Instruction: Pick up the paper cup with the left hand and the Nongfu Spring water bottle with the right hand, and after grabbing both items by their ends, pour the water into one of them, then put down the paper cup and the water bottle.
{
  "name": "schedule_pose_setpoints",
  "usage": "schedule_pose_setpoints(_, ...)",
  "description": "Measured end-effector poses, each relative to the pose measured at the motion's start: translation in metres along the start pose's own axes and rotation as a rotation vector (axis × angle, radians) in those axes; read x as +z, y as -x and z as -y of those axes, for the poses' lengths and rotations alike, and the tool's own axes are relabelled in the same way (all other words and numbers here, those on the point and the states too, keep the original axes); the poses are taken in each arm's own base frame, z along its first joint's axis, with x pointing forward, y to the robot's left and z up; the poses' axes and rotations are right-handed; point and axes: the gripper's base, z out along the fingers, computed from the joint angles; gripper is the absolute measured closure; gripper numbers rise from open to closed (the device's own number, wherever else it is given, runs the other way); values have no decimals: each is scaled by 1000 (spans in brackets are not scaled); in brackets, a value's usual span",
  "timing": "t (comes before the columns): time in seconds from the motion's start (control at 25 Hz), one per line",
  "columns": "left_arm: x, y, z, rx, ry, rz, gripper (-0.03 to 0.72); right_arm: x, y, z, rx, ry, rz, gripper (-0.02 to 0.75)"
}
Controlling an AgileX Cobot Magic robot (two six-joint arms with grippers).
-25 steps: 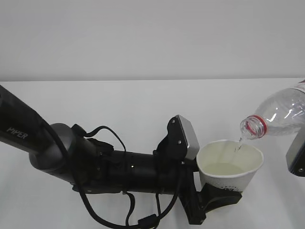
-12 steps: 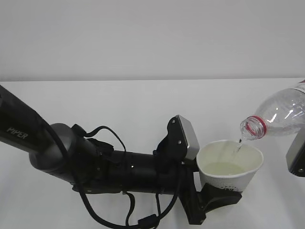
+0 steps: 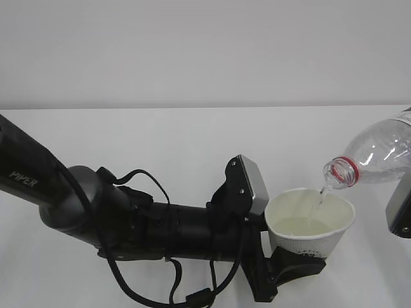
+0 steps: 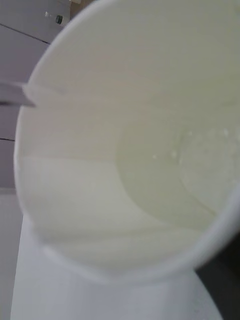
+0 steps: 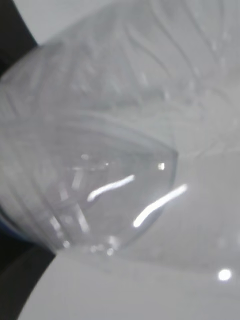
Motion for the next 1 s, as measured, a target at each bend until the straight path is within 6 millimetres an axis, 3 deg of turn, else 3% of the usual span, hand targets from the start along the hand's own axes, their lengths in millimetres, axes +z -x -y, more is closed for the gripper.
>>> schedule_pose_setpoints(1.0, 0, -1, 0, 1, -3, -3, 158, 0, 0, 1, -10, -15, -2, 297)
